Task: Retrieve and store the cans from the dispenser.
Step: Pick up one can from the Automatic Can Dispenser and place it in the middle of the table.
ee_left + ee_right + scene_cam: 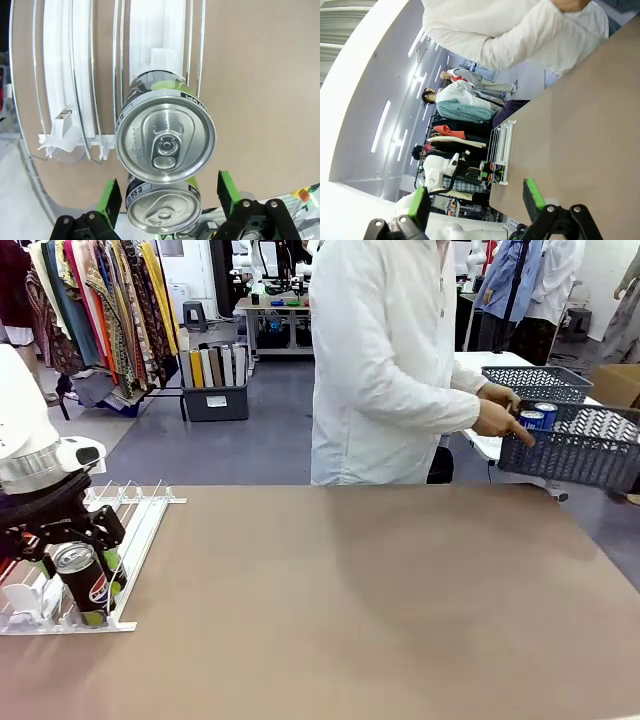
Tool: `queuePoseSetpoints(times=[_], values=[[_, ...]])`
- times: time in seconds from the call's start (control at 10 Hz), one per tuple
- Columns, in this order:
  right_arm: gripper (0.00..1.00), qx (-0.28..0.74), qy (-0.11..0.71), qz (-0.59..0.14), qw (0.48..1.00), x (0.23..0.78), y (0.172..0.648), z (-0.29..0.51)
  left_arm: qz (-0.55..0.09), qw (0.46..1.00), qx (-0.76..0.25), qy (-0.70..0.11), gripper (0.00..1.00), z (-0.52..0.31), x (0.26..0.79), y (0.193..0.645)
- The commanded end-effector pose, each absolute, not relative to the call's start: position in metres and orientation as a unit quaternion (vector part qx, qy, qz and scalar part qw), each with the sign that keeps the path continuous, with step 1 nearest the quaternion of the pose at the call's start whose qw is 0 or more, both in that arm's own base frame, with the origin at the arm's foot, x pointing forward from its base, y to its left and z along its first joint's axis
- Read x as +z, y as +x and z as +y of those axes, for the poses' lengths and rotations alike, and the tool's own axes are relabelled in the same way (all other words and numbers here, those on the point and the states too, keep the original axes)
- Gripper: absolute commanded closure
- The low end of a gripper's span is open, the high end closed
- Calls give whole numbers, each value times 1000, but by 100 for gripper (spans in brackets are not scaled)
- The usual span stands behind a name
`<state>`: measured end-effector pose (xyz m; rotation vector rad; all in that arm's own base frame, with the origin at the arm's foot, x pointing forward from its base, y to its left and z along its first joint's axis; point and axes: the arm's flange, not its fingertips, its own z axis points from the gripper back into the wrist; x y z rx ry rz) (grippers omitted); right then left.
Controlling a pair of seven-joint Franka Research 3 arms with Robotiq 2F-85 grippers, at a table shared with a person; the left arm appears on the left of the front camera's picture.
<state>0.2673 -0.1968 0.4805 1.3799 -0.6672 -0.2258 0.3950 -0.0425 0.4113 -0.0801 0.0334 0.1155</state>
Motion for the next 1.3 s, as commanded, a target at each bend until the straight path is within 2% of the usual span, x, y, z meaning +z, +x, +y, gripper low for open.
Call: queuePoseSetpoints(times=[0.0,0.1,0.2,0.8,1.0,1.2], values=[[0,-99,627,-310,708,484,270,-198,19,997,54,-55,32,-40,412,401],[0,-99,627,-310,708,484,270,-198,19,997,55,-51,92,-40,411,401],[0,-99,627,-310,708,484,270,-198,18,997,57,-47,100,-39,411,400],[0,-99,627,-310,708,484,270,-198,11,997,67,-44,100,-36,423,395],[0,-99,627,-310,708,484,270,-198,-24,996,80,-29,100,-38,475,373],[0,-99,627,-310,708,484,270,-198,-72,996,56,-23,100,-41,537,332]])
